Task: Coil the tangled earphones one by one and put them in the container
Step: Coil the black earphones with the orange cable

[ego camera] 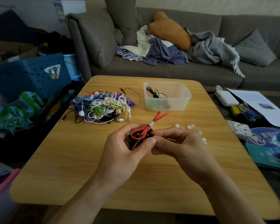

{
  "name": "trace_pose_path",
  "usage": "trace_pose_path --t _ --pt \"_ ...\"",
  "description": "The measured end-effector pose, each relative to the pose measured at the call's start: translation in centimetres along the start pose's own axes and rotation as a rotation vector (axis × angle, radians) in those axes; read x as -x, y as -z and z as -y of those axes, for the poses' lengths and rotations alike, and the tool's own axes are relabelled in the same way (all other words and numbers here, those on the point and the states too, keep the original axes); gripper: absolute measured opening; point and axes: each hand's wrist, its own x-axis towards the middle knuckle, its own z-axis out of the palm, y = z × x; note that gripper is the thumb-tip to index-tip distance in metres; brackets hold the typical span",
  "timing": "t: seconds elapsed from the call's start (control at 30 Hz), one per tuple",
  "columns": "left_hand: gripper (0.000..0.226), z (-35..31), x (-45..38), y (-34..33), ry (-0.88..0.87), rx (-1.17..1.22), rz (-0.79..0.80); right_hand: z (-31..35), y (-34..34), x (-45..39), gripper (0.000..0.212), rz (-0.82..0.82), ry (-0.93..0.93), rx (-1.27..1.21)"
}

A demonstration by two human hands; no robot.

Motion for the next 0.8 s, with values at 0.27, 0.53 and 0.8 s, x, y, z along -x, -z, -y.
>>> trace_pose_path --t 0.27,0.53,0.8 --pt "0.028 0.0 -0.3 0.3 0.010 0.029 -0.108 -0.5 -1.0 0.2 0.022 -0.099 0.065 0.112" --pt "0.033 -0.7 -0.5 0.9 -0.021 -0.086 -0.096 -0.9 -1.5 0.2 0.011 -0.141 0.168 0.219" --pt "0.033 -1.6 -0.6 1.5 -0.082 -0.197 -0.101 -2.0 -2.8 0.3 0.019 -0.104 -0.117 -0.261"
